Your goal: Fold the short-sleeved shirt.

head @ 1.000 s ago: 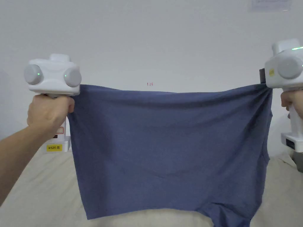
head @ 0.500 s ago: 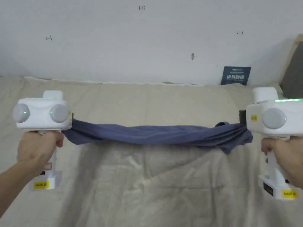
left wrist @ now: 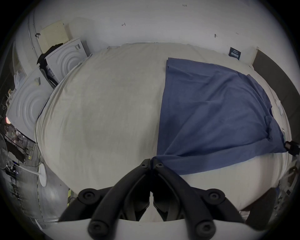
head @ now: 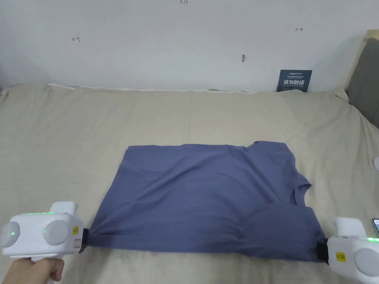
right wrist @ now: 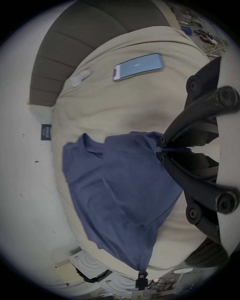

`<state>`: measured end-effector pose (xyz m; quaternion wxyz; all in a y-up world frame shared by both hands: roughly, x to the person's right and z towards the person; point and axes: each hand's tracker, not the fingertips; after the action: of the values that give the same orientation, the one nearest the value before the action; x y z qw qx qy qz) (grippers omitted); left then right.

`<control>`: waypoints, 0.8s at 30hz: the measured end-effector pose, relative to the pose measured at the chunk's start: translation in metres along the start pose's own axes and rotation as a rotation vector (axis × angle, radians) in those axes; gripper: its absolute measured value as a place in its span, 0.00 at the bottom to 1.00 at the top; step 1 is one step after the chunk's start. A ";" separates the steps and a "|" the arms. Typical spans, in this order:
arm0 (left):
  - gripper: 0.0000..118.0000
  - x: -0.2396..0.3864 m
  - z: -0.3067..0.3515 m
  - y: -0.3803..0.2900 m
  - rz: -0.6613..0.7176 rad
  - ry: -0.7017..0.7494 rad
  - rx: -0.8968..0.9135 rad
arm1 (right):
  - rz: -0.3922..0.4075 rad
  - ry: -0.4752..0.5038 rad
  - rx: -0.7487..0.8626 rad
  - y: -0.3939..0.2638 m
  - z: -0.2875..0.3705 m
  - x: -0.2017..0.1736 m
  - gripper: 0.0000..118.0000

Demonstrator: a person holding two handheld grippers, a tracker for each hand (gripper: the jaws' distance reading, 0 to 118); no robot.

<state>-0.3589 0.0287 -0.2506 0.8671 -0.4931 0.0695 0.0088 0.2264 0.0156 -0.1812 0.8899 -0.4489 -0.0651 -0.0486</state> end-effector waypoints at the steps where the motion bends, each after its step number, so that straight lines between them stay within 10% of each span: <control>1: 0.00 -0.007 0.004 -0.009 0.009 -0.016 -0.006 | -0.002 -0.012 -0.002 -0.012 0.006 0.002 0.03; 16: 0.00 -0.017 0.029 -0.073 0.003 -0.068 -0.062 | 0.014 -0.036 -0.099 -0.060 0.030 0.019 0.14; 17: 0.07 -0.017 0.027 -0.074 0.009 -0.059 -0.061 | 0.005 -0.050 -0.109 -0.061 0.029 0.019 0.28; 18: 0.32 -0.018 0.028 -0.074 0.012 -0.060 -0.056 | 0.003 -0.076 -0.103 -0.062 0.029 0.019 0.50; 19: 0.85 -0.021 0.029 -0.075 0.020 -0.053 -0.016 | -0.006 -0.111 -0.081 -0.063 0.032 0.021 0.78; 20: 1.00 -0.024 0.028 -0.075 0.022 -0.061 -0.026 | -0.031 -0.098 -0.075 -0.064 0.037 0.024 0.86; 24: 0.95 -0.036 0.046 -0.077 0.042 -0.038 0.031 | -0.115 -0.049 -0.028 -0.063 0.063 0.030 0.86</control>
<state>-0.3826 0.0309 -0.1572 0.8754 -0.4779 0.0635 0.0352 0.2425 0.0282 -0.0894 0.8774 -0.4579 -0.1120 -0.0895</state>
